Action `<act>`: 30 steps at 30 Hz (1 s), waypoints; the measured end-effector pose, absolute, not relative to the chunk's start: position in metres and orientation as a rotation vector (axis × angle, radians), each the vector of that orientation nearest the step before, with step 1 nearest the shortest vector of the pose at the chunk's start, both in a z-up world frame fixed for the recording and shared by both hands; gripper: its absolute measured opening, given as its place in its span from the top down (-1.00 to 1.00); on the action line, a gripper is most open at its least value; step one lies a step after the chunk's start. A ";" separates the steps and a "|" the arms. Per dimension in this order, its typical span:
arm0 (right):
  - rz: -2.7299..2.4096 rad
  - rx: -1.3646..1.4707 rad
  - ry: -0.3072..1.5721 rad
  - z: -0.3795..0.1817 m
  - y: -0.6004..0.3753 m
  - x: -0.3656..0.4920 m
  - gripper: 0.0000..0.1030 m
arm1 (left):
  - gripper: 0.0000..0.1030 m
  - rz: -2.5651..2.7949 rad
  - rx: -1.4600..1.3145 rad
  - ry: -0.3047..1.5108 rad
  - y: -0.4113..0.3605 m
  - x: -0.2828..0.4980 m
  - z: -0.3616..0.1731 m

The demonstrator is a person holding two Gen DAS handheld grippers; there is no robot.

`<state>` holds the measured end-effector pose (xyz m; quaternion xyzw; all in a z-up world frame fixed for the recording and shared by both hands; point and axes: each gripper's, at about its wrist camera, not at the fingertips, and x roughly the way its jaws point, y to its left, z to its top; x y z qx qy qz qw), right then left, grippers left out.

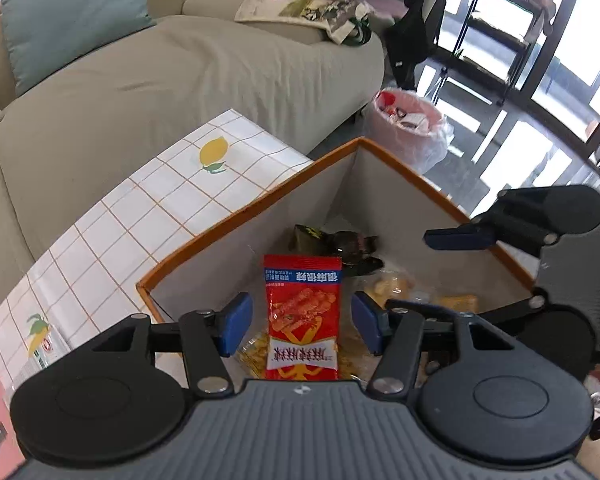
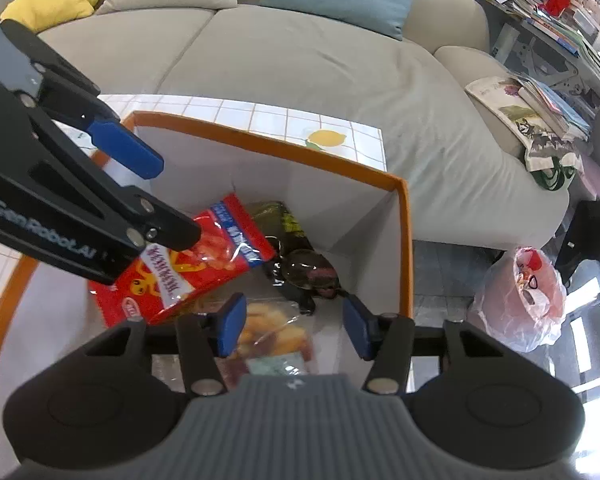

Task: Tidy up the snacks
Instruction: 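Open both grippers to drop the bags into the orange box, then withdraw both grippers from the box back over the table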

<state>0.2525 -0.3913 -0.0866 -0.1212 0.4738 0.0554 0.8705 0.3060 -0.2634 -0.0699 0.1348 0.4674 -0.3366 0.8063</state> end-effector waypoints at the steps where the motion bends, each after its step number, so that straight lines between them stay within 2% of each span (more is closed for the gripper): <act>1: 0.115 -0.250 0.993 -0.086 -0.390 0.251 -0.11 | -0.31 -0.722 0.282 0.997 -0.261 0.302 -0.067; 9: 0.134 -0.267 0.980 -0.067 -0.367 0.224 -0.23 | -0.31 -0.727 0.186 0.960 -0.224 0.261 -0.041; 15: 0.139 -0.243 0.975 -0.055 -0.340 0.199 -0.24 | -0.31 -0.648 0.135 0.958 -0.180 0.224 -0.034; 18: 0.141 -0.179 0.935 -0.045 -0.326 0.184 -0.35 | -0.31 -0.609 0.097 0.930 -0.155 0.205 -0.029; 30: 0.175 -0.043 0.777 -0.033 -0.246 0.123 -0.41 | -0.31 -0.384 -0.110 0.862 -0.045 0.155 -0.031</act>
